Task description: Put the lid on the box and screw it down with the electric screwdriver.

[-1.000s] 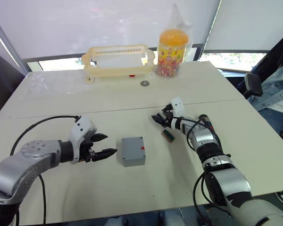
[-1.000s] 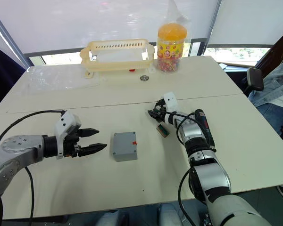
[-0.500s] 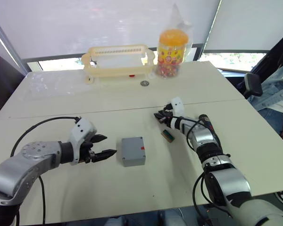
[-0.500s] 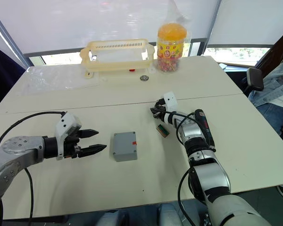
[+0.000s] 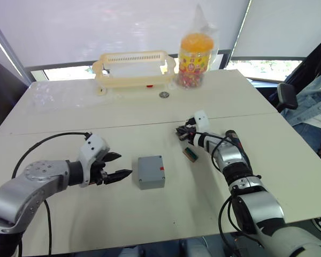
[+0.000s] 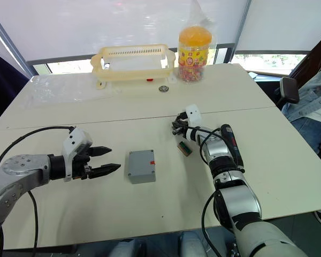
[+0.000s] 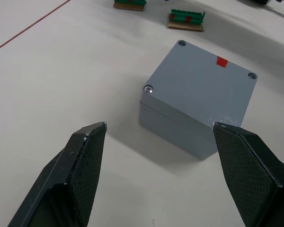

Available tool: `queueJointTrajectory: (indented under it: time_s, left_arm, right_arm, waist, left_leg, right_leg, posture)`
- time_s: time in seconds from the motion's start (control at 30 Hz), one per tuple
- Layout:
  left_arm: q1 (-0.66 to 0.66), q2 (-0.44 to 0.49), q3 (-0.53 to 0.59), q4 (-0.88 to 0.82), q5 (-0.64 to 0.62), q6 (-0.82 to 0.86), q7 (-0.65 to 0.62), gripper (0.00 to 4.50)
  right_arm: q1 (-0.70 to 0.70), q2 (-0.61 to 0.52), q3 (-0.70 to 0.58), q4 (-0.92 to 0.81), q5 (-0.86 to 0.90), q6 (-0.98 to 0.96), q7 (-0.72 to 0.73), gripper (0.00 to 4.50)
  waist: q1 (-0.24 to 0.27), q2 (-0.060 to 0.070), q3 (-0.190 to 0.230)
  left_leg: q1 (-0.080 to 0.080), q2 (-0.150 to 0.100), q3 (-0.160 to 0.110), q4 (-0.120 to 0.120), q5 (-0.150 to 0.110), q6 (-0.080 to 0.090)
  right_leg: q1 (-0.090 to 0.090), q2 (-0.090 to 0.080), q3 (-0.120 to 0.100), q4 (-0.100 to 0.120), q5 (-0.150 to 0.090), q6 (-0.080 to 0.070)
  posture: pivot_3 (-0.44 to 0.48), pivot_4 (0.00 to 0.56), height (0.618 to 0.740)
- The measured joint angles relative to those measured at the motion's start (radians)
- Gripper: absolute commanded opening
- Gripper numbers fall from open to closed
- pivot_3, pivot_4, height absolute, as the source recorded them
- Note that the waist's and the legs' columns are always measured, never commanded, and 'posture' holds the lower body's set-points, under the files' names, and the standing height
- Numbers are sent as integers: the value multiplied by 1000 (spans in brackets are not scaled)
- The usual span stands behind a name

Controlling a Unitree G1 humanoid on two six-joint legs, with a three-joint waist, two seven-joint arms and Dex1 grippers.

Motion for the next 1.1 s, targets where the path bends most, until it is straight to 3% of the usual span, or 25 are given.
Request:
queueJointTrajectory:
  time_s: [0.37,0.77,0.87,1.1]
  left_arm:
    - [1,-1,-4,0,1,0,1,3679]
    - [0,-2,-26,0,1,0,2,3679]
    - [-1,-2,-26,0,-1,0,0,3679]
    - [-67,42,9,5,-46,-3,-77,3679]
  right_arm:
    - [0,3,0,0,0,0,-3,20]
    - [7,-1,-1,-164,20,65,-1,20]
    - [39,-16,-11,-255,45,113,10,20]
    - [245,-181,-25,-833,245,374,201,20]
  waist:
    - [0,0,0]
    - [1,0,0]
    - [3,0,0]
    - [7,0,0]
  left_leg:
    - [0,0,0,0,0,0]
    - [0,0,0,0,0,0]
    - [0,0,0,0,0,0]
    - [0,0,0,0,0,0]
  right_leg:
    - [0,0,0,0,0,0]
    - [0,0,0,0,0,0]
    - [0,0,0,0,0,0]
    - [1,0,0,0,0,0]
  posture:
    - [0,150,740]
    - [0,150,740]
    - [0,150,740]
    - [0,150,740]
